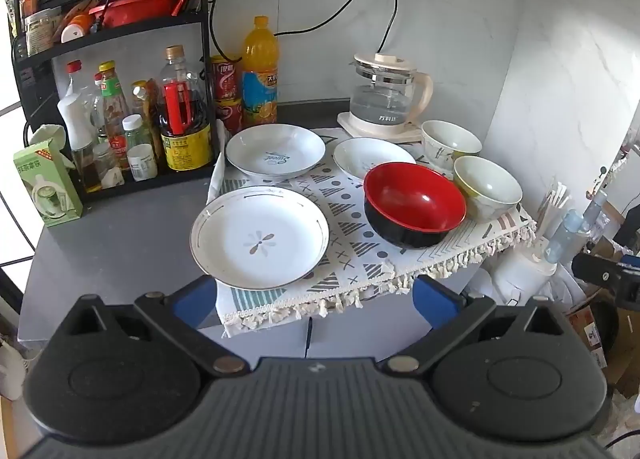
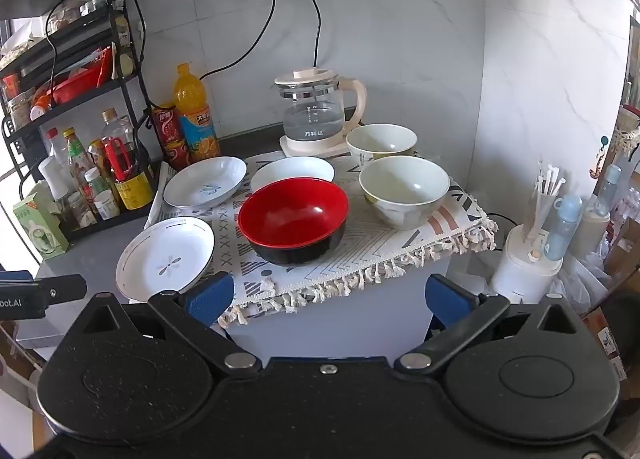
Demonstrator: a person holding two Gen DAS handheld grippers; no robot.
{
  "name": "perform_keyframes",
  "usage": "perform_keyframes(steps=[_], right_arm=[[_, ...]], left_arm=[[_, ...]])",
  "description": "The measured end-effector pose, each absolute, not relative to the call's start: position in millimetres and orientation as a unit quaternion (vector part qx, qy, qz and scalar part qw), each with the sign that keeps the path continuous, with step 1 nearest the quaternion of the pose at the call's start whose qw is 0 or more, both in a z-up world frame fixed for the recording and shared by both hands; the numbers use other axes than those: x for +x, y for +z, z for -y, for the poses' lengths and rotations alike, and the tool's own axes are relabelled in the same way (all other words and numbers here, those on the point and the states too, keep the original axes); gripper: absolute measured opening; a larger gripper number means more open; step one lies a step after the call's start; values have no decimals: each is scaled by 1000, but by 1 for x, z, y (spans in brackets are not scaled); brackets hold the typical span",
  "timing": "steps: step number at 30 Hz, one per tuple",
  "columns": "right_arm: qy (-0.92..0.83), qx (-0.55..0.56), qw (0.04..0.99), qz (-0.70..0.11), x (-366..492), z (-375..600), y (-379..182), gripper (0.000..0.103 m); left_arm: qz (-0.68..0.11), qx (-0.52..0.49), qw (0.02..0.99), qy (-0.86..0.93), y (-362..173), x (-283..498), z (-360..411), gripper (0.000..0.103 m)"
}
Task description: Organize plates and bowls
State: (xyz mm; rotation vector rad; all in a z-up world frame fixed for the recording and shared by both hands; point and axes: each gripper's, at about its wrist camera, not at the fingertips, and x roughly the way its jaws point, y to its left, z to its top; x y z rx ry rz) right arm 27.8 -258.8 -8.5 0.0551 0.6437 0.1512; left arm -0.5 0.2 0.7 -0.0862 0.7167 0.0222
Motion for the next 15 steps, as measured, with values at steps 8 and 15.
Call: perform_keyframes(steps=[8, 15], right_arm=[[71, 32, 946, -315, 23, 259, -13, 103], [74, 24, 944, -321, 26, 259, -10, 103]], left_arm=[[-361, -55, 931, 21, 6, -1, -2, 103], [-364, -60, 930, 15, 9, 5, -1, 103]])
